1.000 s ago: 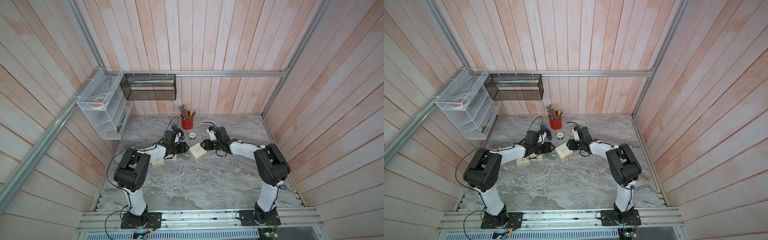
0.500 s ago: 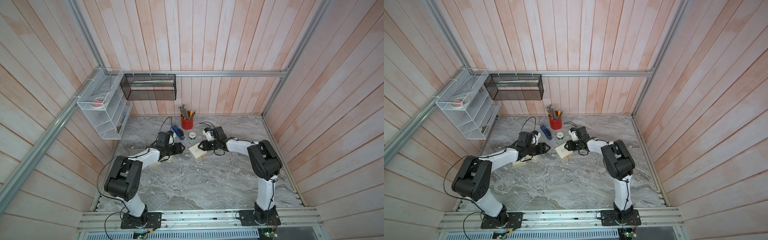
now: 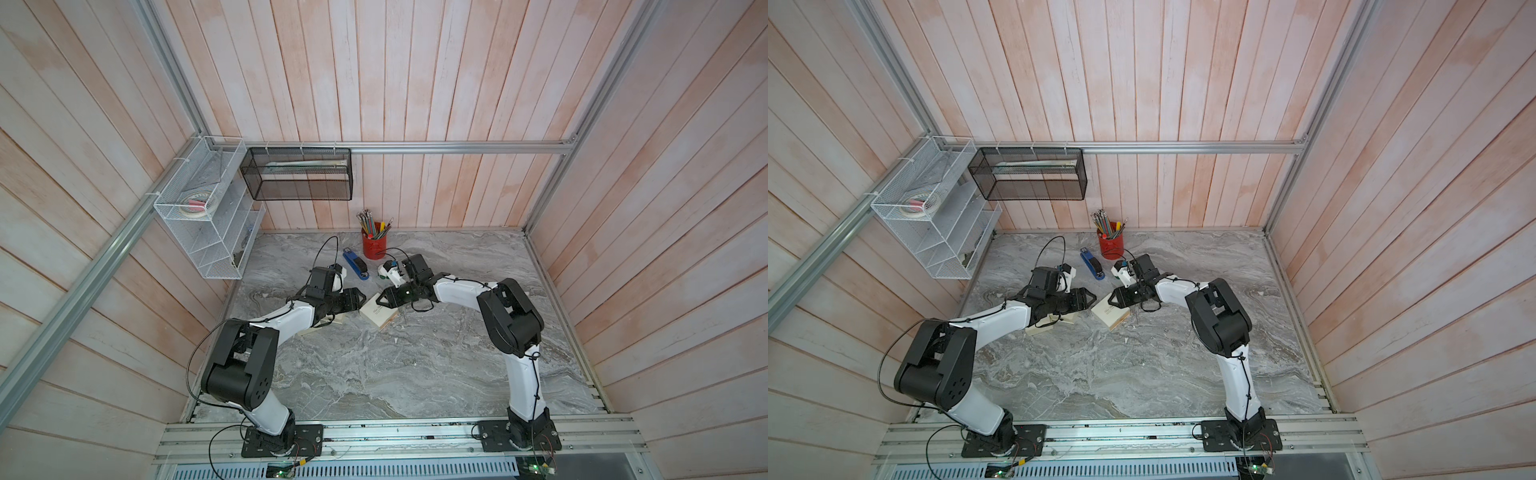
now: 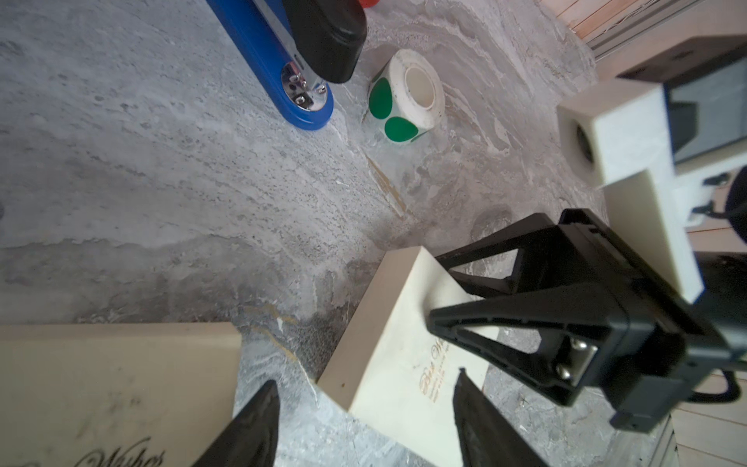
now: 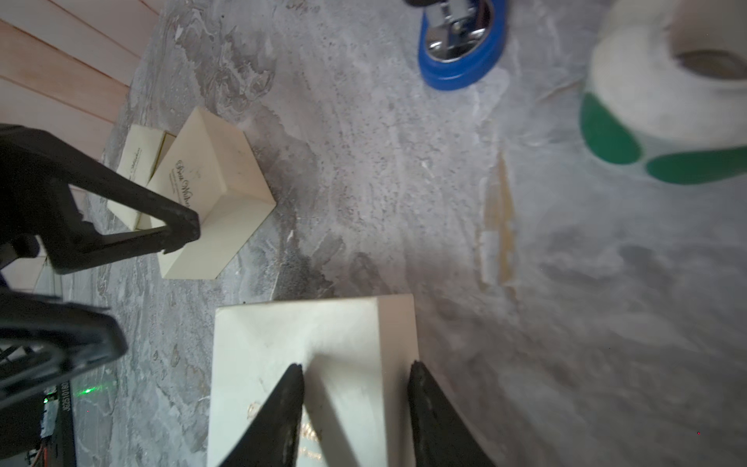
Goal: Place the earrings into the drawer-style jewelry box
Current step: Move the jewelry box to the center of the board.
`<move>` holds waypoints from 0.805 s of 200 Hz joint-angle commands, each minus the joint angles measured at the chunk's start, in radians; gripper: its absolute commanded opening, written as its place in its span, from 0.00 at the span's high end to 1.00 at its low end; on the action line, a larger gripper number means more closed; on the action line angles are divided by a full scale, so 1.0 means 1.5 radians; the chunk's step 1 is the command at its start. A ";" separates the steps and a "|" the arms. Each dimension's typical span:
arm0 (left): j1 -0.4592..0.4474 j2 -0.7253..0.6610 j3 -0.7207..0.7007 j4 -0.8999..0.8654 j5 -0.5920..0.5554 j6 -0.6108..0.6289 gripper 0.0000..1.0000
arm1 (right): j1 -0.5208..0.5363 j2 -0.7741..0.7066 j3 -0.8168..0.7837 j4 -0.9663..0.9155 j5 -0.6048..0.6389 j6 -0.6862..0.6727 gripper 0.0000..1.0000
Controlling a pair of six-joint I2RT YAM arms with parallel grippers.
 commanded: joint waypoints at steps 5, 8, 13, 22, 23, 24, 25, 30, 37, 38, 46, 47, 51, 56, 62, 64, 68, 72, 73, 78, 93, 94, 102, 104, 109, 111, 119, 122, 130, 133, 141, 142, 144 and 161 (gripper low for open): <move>0.002 -0.016 -0.017 0.008 0.006 0.014 0.31 | 0.022 0.034 0.022 -0.055 -0.034 -0.033 0.56; 0.002 -0.017 -0.018 0.007 0.005 0.015 0.31 | 0.023 0.036 0.025 -0.055 -0.037 -0.034 0.56; 0.003 -0.018 -0.018 0.005 0.005 0.016 0.31 | 0.025 0.037 0.029 -0.055 -0.041 -0.034 0.56; 0.003 -0.020 -0.021 0.005 0.003 0.017 0.31 | 0.028 0.039 0.038 -0.057 -0.046 -0.036 0.56; 0.003 -0.020 -0.021 0.005 0.004 0.017 0.31 | 0.029 0.039 0.038 -0.058 -0.046 -0.037 0.56; 0.003 -0.021 -0.021 0.005 0.003 0.017 0.31 | 0.029 0.039 0.040 -0.058 -0.046 -0.037 0.56; 0.002 -0.021 -0.021 0.004 0.002 0.017 0.31 | 0.030 0.039 0.040 -0.058 -0.046 -0.038 0.56; 0.002 -0.021 -0.022 0.003 0.001 0.018 0.31 | 0.031 0.039 0.045 -0.061 -0.044 -0.040 0.55; 0.002 -0.022 -0.022 0.003 0.001 0.020 0.31 | 0.032 0.035 0.049 -0.062 -0.035 -0.043 0.54; 0.002 -0.022 -0.021 0.003 0.002 0.020 0.31 | 0.032 0.034 0.049 -0.061 -0.034 -0.043 0.54; 0.002 -0.020 -0.020 0.002 0.003 0.022 0.31 | 0.031 0.022 0.046 -0.051 -0.012 -0.041 0.52; 0.002 -0.019 -0.020 0.002 0.004 0.023 0.30 | 0.030 0.020 0.044 -0.050 -0.010 -0.040 0.51; 0.002 -0.016 -0.018 0.002 0.006 0.024 0.30 | 0.030 0.012 0.038 -0.041 0.006 -0.037 0.51; 0.002 -0.013 -0.014 0.001 0.010 0.026 0.30 | 0.028 -0.004 0.027 -0.027 0.025 -0.031 0.50; 0.002 -0.006 -0.008 -0.001 0.014 0.029 0.30 | 0.026 -0.025 0.007 -0.007 0.048 -0.022 0.50; 0.002 -0.004 -0.005 -0.002 0.017 0.030 0.29 | 0.024 -0.033 0.000 0.000 0.056 -0.018 0.50; 0.001 0.002 0.000 -0.004 0.019 0.033 0.30 | 0.024 -0.049 -0.016 0.014 0.071 -0.011 0.50; 0.000 0.007 0.005 -0.006 0.020 0.036 0.30 | 0.021 -0.066 -0.032 0.025 0.086 -0.002 0.49; 0.001 0.008 0.006 -0.007 0.020 0.038 0.30 | 0.022 -0.069 -0.036 0.028 0.091 0.000 0.49; -0.002 0.016 0.014 -0.013 0.018 0.043 0.30 | 0.020 -0.090 -0.058 0.041 0.113 0.012 0.49; -0.015 0.034 0.038 -0.035 -0.001 0.058 0.30 | 0.019 -0.152 -0.129 0.068 0.150 0.020 0.49; -0.016 0.035 0.040 -0.038 -0.003 0.059 0.29 | 0.019 -0.155 -0.134 0.068 0.151 0.020 0.49; -0.023 0.045 0.053 -0.053 -0.014 0.067 0.30 | 0.019 -0.184 -0.168 0.073 0.163 0.024 0.49; -0.024 0.048 0.055 -0.056 -0.017 0.069 0.30 | 0.020 -0.190 -0.176 0.073 0.164 0.025 0.49; -0.028 0.054 0.061 -0.063 -0.021 0.073 0.29 | 0.019 -0.204 -0.193 0.073 0.160 0.025 0.50; -0.029 0.056 0.063 -0.066 -0.023 0.074 0.29 | 0.020 -0.209 -0.200 0.072 0.157 0.026 0.49; -0.032 0.062 0.067 -0.072 -0.027 0.078 0.30 | 0.020 -0.224 -0.222 0.066 0.136 0.027 0.49; -0.033 0.065 0.068 -0.074 -0.028 0.079 0.30 | 0.021 -0.228 -0.230 0.063 0.128 0.027 0.50; -0.034 0.069 0.068 -0.072 -0.023 0.081 0.30 | 0.024 -0.240 -0.252 0.063 0.117 0.030 0.49; -0.034 0.071 0.068 -0.072 -0.020 0.082 0.30 | 0.025 -0.244 -0.259 0.063 0.114 0.031 0.50; -0.034 0.074 0.069 -0.071 -0.013 0.083 0.30 | 0.030 -0.251 -0.275 0.066 0.100 0.030 0.50; -0.035 0.074 0.069 -0.070 -0.013 0.084 0.30 | 0.031 -0.252 -0.277 0.066 0.098 0.030 0.50; -0.035 0.075 0.069 -0.069 -0.011 0.084 0.30 | 0.032 -0.252 -0.279 0.067 0.094 0.029 0.49; -0.038 0.085 0.076 -0.071 -0.002 0.085 0.30 | 0.040 -0.245 -0.289 0.063 0.056 0.024 0.50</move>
